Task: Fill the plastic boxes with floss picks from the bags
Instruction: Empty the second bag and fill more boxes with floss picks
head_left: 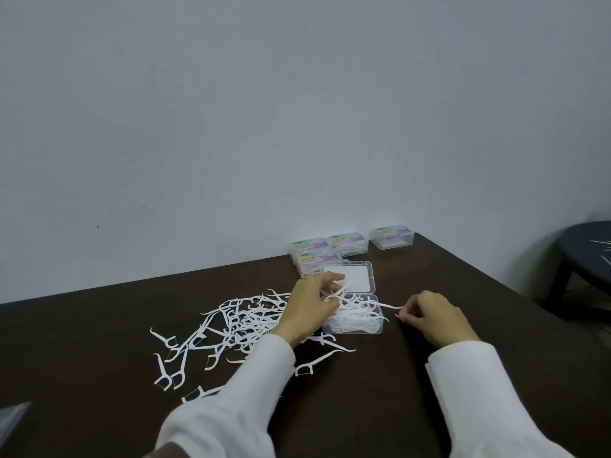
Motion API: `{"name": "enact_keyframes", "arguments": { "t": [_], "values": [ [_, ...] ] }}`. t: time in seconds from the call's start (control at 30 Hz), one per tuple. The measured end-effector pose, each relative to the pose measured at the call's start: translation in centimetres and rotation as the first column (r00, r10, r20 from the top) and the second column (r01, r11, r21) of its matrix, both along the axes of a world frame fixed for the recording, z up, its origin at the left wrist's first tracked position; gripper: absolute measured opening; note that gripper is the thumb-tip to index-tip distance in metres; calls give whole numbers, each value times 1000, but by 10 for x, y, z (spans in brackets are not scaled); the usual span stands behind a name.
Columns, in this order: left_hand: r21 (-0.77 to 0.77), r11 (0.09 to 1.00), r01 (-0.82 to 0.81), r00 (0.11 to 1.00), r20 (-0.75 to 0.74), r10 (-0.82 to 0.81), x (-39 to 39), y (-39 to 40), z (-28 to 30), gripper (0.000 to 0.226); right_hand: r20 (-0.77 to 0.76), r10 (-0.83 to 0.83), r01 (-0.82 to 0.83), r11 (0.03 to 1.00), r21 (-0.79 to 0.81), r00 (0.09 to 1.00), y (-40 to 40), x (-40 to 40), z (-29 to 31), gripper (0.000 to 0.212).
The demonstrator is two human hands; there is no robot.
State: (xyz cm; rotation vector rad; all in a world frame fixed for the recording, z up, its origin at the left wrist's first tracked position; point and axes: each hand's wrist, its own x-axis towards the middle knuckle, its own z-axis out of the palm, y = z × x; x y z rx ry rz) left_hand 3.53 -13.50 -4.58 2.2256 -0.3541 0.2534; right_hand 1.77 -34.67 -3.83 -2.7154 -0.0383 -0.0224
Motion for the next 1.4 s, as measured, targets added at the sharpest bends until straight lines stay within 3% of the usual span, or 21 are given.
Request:
{"name": "enact_keyframes", "arguments": {
  "t": [0.07,0.2,0.33,0.5,0.6,0.7,0.93,1.13,1.27,1.4],
  "values": [
    [-33,999,1,1000,2,-1,0,2,-1,44,93,-27,23,999,49,995,4,0,-1,8],
    [-101,995,-4,1000,-7,3,-2,7,-2,47,251,-141,54,944,325,958,10,7,-4,1],
    [-153,988,20,1000,3,-19,-2,10,-2,46,162,-184,61,820,568,969,14,10,-2,4],
    [-153,987,-42,997,55,51,-1,12,-7,29,-59,-68,89,810,579,996,22,11,-4,17],
    [-123,989,-77,997,15,80,-1,13,-10,25,-101,-9,69,786,614,995,22,9,-4,14],
    [-96,993,-65,998,-8,65,-2,11,-9,33,-51,-14,43,769,638,999,21,7,-5,4],
    [33,999,42,995,-96,-39,-6,13,-2,65,86,-135,29,678,734,987,21,8,-1,9],
    [-1,996,91,993,-73,-90,-4,13,-6,44,253,-30,-136,778,613,967,27,4,0,12],
    [-3,997,77,997,-9,-77,-1,13,-9,30,293,31,-202,793,575,956,35,8,2,14],
    [-53,997,48,998,54,-45,-1,13,-11,36,309,80,-233,837,495,948,38,20,6,16]
  ]
}}
